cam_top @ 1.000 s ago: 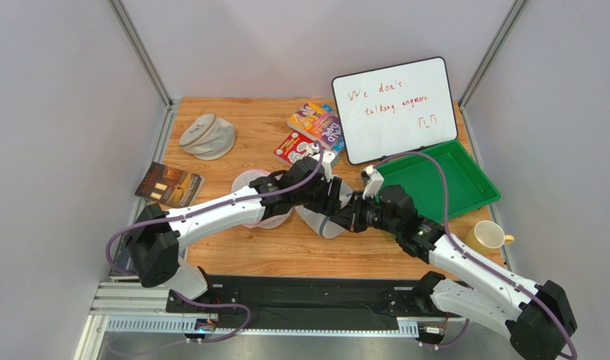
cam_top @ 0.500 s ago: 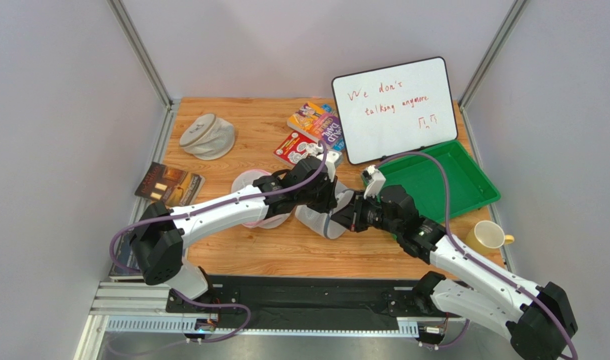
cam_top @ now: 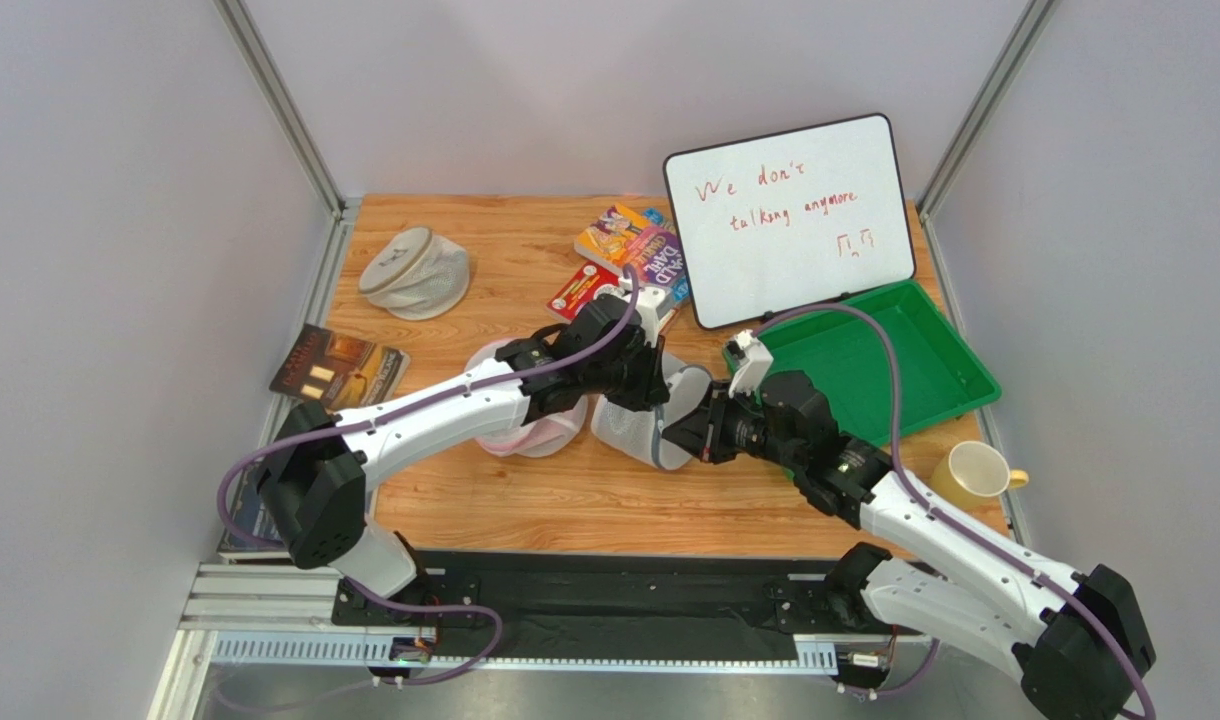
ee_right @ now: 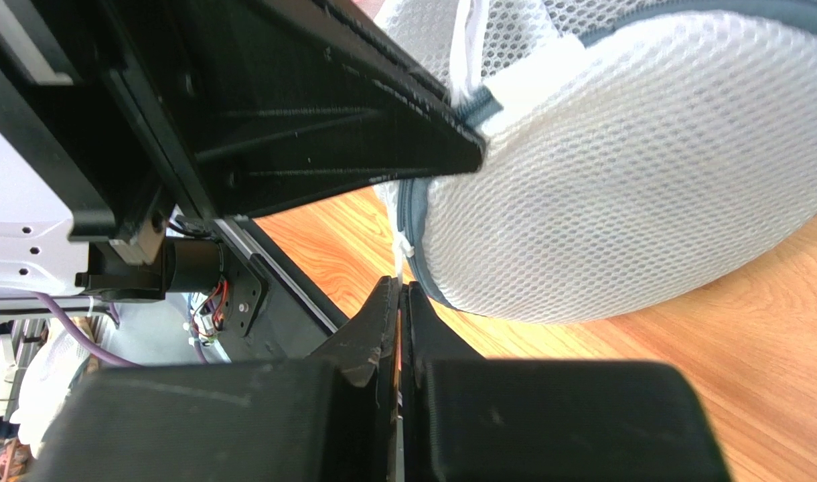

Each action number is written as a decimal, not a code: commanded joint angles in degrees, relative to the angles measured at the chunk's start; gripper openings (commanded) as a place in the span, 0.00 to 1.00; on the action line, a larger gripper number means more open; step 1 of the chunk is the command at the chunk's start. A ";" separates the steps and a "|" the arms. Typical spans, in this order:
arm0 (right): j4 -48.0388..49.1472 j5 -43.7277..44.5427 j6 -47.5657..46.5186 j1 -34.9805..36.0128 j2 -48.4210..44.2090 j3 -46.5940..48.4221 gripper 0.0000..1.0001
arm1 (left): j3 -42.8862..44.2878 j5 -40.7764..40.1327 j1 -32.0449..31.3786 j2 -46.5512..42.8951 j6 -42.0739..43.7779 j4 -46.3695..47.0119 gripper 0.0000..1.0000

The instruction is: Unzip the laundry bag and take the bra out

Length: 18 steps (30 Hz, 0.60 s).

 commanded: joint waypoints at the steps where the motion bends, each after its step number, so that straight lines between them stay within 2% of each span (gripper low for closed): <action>1: 1.21 -0.45 0.58 0.34 -0.66 -0.79 0.00 | 1.73 0.54 2.39 -1.45 0.27 2.58 0.00; 18: 1.91 -1.59 1.55 0.43 -0.49 -2.11 0.00 | 5.60 9.41 9.95 2.76 1.06 3.98 0.00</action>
